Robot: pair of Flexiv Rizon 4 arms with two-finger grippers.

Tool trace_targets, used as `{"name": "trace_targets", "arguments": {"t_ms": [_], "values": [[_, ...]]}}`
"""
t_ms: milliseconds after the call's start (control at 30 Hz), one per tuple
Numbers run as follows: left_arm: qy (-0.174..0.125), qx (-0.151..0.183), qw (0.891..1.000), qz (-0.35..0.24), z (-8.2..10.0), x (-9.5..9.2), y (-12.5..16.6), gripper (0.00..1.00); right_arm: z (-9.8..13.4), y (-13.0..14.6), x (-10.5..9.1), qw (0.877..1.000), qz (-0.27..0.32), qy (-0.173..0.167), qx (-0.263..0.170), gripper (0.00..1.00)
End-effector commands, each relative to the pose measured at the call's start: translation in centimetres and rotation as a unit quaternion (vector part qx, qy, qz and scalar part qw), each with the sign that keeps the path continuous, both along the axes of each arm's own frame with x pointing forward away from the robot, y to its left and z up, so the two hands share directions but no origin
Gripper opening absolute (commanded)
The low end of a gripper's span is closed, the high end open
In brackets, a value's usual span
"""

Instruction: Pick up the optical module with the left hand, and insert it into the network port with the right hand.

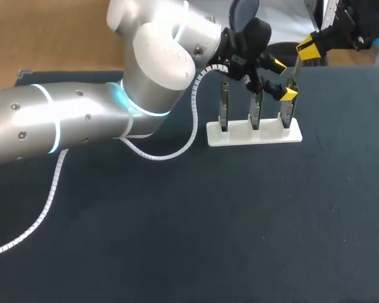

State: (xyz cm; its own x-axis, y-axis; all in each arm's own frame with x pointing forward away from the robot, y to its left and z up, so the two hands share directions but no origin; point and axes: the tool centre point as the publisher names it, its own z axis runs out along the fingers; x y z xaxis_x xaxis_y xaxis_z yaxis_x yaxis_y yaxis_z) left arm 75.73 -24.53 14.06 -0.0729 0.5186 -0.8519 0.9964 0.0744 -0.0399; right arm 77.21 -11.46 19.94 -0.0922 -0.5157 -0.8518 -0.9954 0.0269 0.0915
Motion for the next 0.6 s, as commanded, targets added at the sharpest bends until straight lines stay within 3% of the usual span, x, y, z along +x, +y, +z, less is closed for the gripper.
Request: {"name": "trace_targets", "arguments": {"t_ms": [33,600], "values": [[0.001,0.009,1.000,0.004,-0.16,0.04,0.01,1.00,-0.05,-0.04,0.14,1.000,0.001,0.000,0.003,0.00],[0.001,0.020,1.000,0.014,-0.63,0.30,0.18,1.00,-0.05,-0.18,-0.23,1.000,0.003,-0.002,0.006,0.00]]}}
